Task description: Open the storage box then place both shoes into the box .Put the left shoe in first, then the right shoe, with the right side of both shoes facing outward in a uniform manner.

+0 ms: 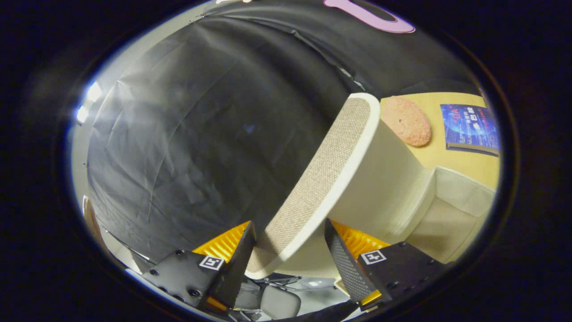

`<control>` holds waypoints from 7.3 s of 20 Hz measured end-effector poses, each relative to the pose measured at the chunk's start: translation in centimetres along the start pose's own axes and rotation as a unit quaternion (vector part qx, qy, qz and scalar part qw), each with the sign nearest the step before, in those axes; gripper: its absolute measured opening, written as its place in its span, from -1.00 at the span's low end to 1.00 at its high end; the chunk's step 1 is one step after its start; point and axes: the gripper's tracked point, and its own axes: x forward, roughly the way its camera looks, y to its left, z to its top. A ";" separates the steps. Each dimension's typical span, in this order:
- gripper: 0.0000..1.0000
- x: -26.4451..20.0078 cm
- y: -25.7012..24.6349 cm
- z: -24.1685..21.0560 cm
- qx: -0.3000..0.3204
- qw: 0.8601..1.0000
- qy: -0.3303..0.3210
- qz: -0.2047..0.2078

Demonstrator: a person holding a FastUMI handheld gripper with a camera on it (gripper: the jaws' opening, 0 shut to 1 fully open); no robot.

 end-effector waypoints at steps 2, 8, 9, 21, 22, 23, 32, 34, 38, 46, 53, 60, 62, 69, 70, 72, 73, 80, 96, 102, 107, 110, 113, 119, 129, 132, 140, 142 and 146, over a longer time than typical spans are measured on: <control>0.89 0.9 -0.5 -0.2 -0.002 1.000 0.005 -0.011; 0.89 0.4 -0.8 0.1 -0.013 0.999 0.003 -0.031; 0.89 0.0 -1.0 0.5 -0.013 0.999 -0.002 -0.034; 0.89 -12.5 -10.2 6.1 0.002 0.986 -0.111 -0.122; 0.89 -13.7 -11.4 6.2 0.005 0.984 -0.118 -0.133; 0.89 -14.9 -12.6 6.3 0.008 0.981 -0.125 -0.145; 0.89 -26.1 -25.3 0.5 0.036 0.951 -0.123 -0.281; 0.90 -27.8 -28.0 -2.1 0.051 0.942 -0.110 -0.312; 0.90 -30.2 -33.3 -7.5 0.095 0.921 -0.072 -0.370; 0.91 -30.4 -39.6 -14.0 0.147 0.901 -0.029 -0.407; 0.62 -28.9 -41.5 -15.7 0.169 0.898 -0.005 -0.406; -0.38 -26.8 -41.7 -15.8 0.192 0.895 0.008 -0.403; -0.54 -26.9 -42.2 -15.9 0.200 0.893 0.006 -0.402; -0.94 -27.5 -40.2 -14.7 0.213 0.895 -0.028 -0.391; -0.94 -27.7 -39.6 -14.3 0.218 0.896 -0.036 -0.385; -0.95 -28.1 -38.0 -13.0 0.226 0.900 -0.060 -0.369; -0.95 -28.4 -37.1 -12.1 0.228 0.901 -0.071 -0.361; -0.95 -29.8 -28.4 -4.3 0.169 0.918 -0.133 -0.334; -0.95 -13.1 -15.8 -2.3 0.142 0.947 -0.106 -0.267; -0.95 -10.2 -15.6 -4.4 0.153 0.942 -0.088 -0.286; -0.94 -9.4 -16.2 -5.7 0.164 0.935 -0.088 -0.302; -0.94 -9.5 -16.5 -5.9 0.162 0.932 -0.089 -0.312; -0.71 -8.8 -16.5 -6.8 0.161 0.933 -0.072 -0.313; 0.41 -7.0 -15.5 -7.2 0.159 0.942 -0.065 -0.288; 0.41 -8.5 -15.7 -4.5 0.162 0.943 -0.087 -0.277; 0.41 -11.1 -16.5 -2.4 0.165 0.938 -0.114 -0.283; 0.41 -25.5 -24.8 0.4 0.161 0.898 -0.181 -0.366; 0.41 -30.2 -27.9 -0.4 0.160 0.883 -0.183 -0.401; 0.41 -38.4 -33.7 -3.4 0.165 0.854 -0.164 -0.465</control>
